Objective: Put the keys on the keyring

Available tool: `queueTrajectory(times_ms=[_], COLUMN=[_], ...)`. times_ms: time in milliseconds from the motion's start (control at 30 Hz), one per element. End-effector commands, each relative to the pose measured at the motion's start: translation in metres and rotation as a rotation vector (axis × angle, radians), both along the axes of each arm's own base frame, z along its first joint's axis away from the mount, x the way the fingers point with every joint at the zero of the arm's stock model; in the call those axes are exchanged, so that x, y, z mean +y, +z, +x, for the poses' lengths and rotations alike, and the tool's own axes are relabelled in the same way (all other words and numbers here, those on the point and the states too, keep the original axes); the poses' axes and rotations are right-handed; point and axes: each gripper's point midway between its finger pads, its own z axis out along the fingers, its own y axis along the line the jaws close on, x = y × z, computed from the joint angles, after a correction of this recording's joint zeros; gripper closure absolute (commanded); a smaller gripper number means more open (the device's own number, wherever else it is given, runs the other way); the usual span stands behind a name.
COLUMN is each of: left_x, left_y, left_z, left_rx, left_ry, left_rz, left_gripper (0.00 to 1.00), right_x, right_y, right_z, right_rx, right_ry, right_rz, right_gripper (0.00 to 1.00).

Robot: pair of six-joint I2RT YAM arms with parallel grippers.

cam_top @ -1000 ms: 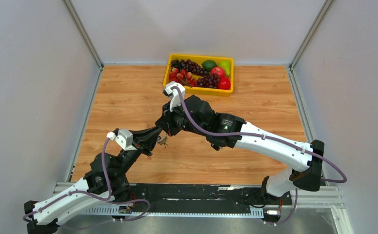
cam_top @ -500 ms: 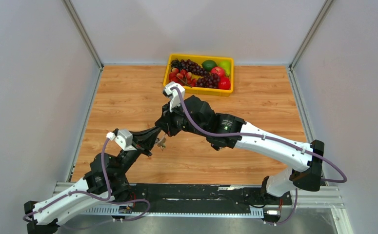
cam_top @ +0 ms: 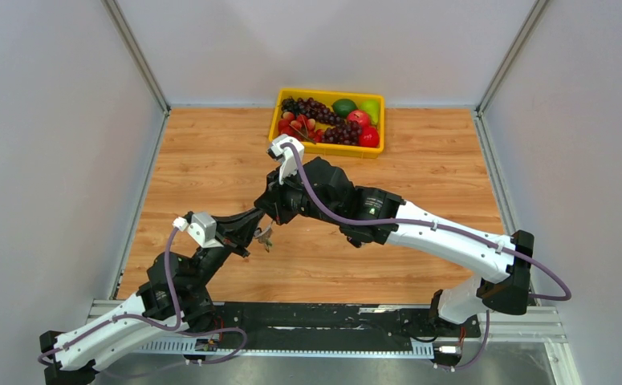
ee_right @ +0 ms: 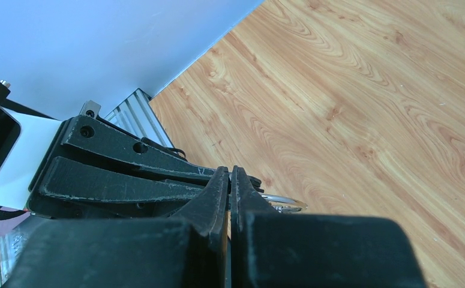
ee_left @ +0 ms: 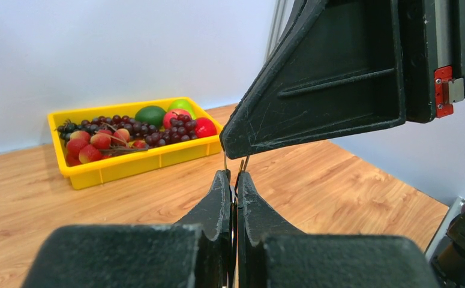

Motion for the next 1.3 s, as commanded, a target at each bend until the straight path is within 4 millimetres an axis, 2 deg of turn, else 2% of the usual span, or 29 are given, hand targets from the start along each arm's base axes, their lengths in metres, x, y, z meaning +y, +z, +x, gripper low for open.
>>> queueTrajectory(times_ms=[0, 300, 400, 467, 667, 1133, 1267], left_x=[0.006, 0.008, 0.007, 0.008, 0.008, 0.011, 0.011], left_y=[0.032, 0.031, 0.032, 0.032, 0.031, 0.034, 0.032], left_z=[-0.008, -0.006, -0.006, -0.006, -0.006, -0.005, -0.005], left_rx=[-0.042, -0.032, -0.034, -0.033, -0.032, -0.032, -0.028], left_ry=[-0.027, -0.009, -0.012, -0.011, -0.009, 0.003, 0.005], left_rz=[-0.090, -0.093, -0.090, -0.089, -0.082, -0.088, -0.085], left_gripper=[1.00, 1.00, 1.00, 1.00, 1.00, 1.00, 1.00], right_x=[-0.004, -0.007, -0.007, -0.007, -0.005, -0.002, -0.001], right_y=[0.034, 0.035, 0.034, 0.035, 0.034, 0.023, 0.023], right_z=[-0.004, -0.004, -0.005, -0.005, -0.004, 0.000, 0.000], right_rx=[-0.038, -0.038, -0.035, -0.033, -0.029, -0.026, -0.027], right_ry=[0.005, -0.002, 0.003, 0.004, 0.001, -0.014, -0.011], right_rz=[0.095, 0.098, 0.098, 0.102, 0.101, 0.059, 0.058], right_gripper=[1.00, 1.00, 0.95, 0.88, 0.78, 0.76, 0.87])
